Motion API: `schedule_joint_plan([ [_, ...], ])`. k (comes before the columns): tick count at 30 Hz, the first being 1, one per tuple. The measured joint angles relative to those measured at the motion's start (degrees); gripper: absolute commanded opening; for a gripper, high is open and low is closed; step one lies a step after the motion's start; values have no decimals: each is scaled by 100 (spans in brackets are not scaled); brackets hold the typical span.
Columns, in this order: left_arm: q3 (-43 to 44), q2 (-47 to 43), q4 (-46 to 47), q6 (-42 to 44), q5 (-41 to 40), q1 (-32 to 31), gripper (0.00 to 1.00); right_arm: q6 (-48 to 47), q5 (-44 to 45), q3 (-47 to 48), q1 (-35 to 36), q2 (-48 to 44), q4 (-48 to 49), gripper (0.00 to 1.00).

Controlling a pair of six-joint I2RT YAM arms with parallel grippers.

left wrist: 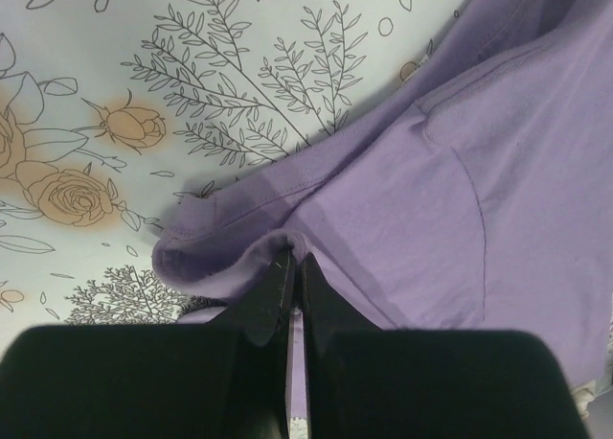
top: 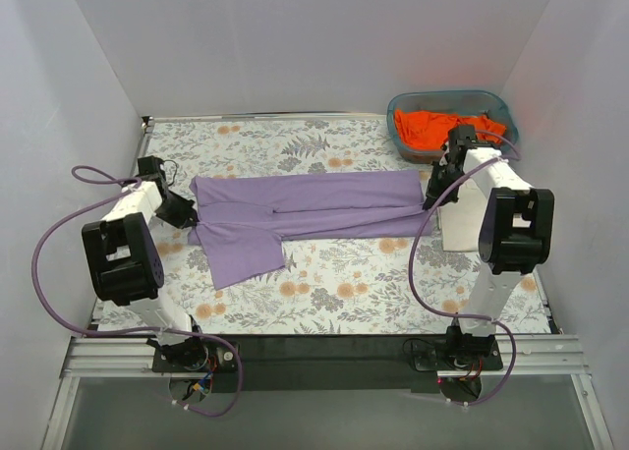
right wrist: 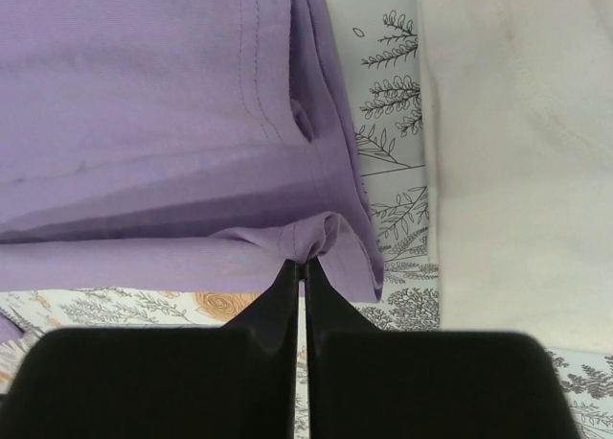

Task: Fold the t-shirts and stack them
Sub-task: Fold the tshirt

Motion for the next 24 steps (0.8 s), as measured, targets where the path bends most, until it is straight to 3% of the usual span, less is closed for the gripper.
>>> schedule_joint_plan([
  [18, 149, 275, 374, -57, 52, 0, 0, -20, 20, 9, 0, 411, 385, 4],
  [21, 149, 291, 468, -63, 52, -2, 4, -15, 20, 9, 0, 501, 452, 12],
  [24, 142, 339, 535, -68, 57, -2, 21, -9, 24, 7, 0, 553, 525, 37],
])
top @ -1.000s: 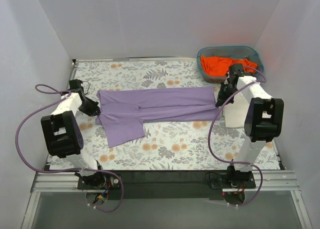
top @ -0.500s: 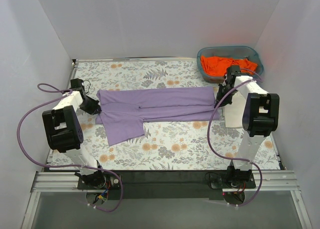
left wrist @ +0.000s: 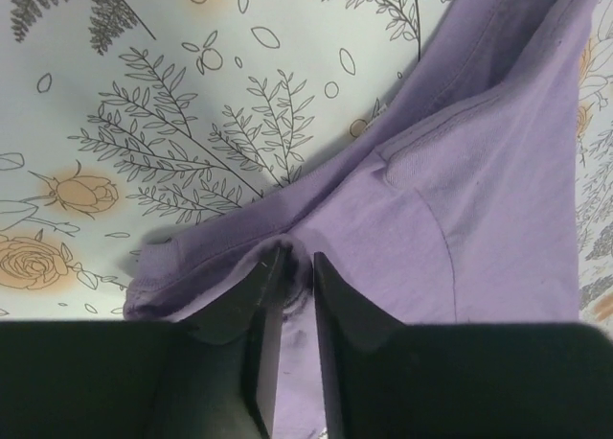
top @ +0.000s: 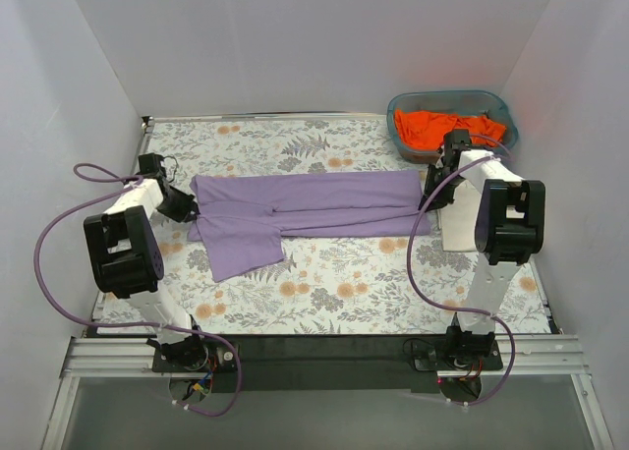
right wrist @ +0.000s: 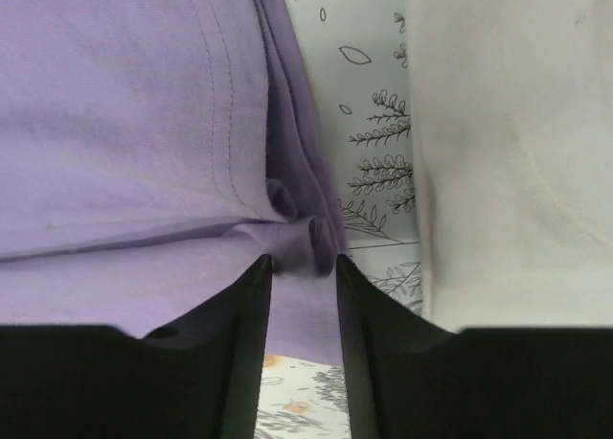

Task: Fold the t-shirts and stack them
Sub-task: Fold the tshirt

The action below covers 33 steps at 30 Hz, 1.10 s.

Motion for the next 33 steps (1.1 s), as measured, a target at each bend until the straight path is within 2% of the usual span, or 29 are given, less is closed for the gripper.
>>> schedule_joint_plan([
  [2, -11, 13, 50, -11, -4, 2, 35, -22, -4, -7, -2, 2, 50, 45],
  [3, -15, 13, 63, -20, -2, 2, 39, -37, -4, -13, 0, 2, 76, 53],
  [5, -39, -9, 109, -9, -15, 2, 46, -74, -2, -28, 0, -4, 131, 58],
  [6, -63, -44, 107, -2, -24, 2, 53, -81, -2, -55, 0, -26, 153, 61],
  [7, -103, -101, 107, 37, -33, 2, 56, -87, 2, -94, 0, -68, 162, 63],
  [9, -240, -334, 101, 76, -90, 0, 67, -114, 2, -208, 15, -240, 179, 65],
  [12, -522, -953, 15, 146, -197, -22, 73, -122, 44, -398, 116, -671, 192, 66],
  [20, -1753, -2699, -293, 210, -332, -417, 73, -120, 37, -1250, 684, -2039, 411, 72],
  [28, -2474, -2785, -658, 72, -474, -968, 70, -81, 44, -1867, 957, -2505, 468, 73],
  [33, -2706, -2782, -612, 46, -525, -1054, 61, -46, 44, -2100, 992, -2767, 479, 73],
])
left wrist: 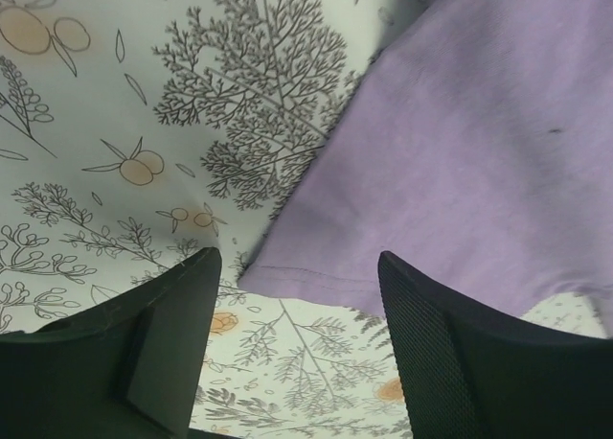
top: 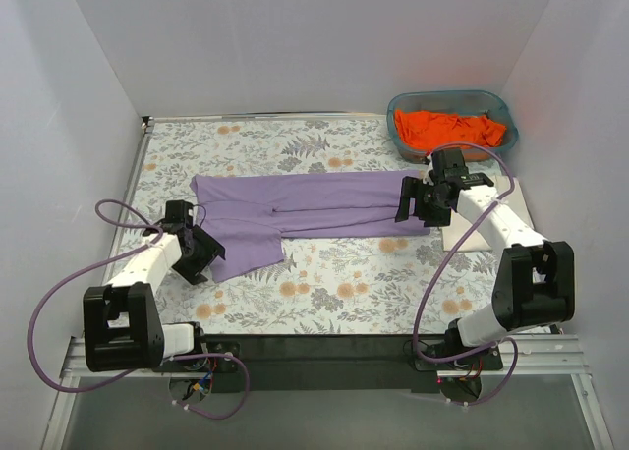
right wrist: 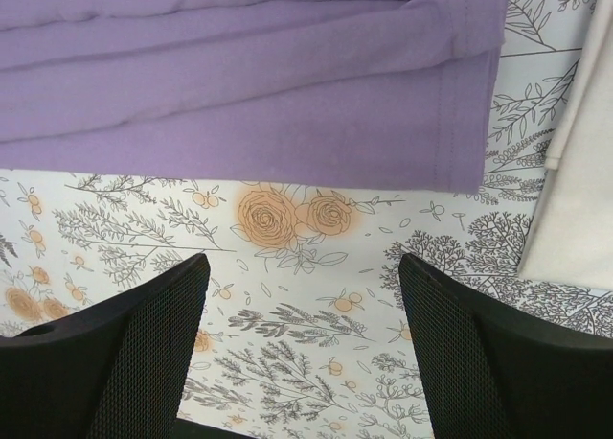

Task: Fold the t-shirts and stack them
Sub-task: Fold the tshirt

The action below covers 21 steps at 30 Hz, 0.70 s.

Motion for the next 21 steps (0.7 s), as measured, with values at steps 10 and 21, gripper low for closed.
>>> schedule_joint_plan([
  [10, -229, 96, 109, -90, -11, -313, 32, 66, 0, -240, 11, -251, 72, 73],
  [21, 131, 402, 225, -188, -76, -442, 0, 68, -2, -243, 11, -251, 76, 72],
])
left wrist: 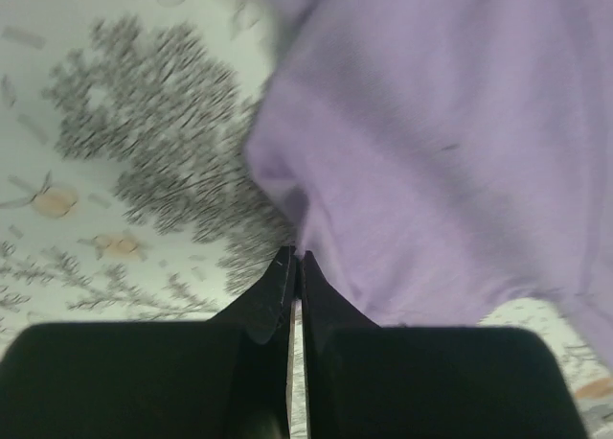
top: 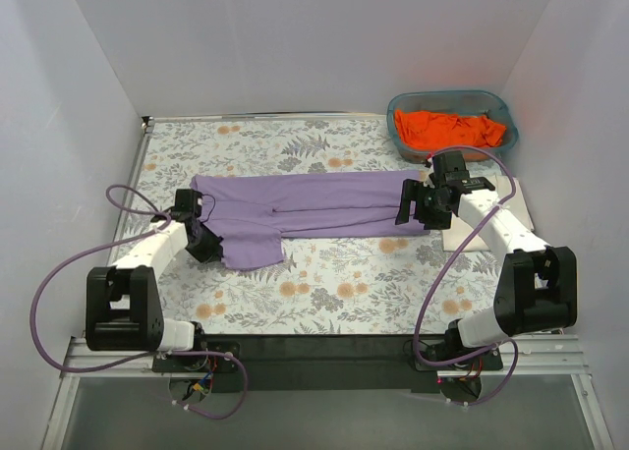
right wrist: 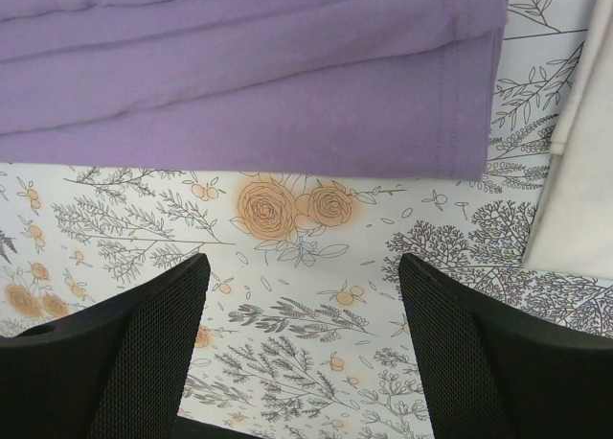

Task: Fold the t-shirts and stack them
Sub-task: Fold the tshirt

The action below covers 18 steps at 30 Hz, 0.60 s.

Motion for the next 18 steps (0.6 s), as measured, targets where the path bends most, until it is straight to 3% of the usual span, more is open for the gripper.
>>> schedule_joint_plan([
  [18, 3906, 2796, 599, 514, 525, -4, 0, -127, 44, 61, 0, 24, -2, 72],
])
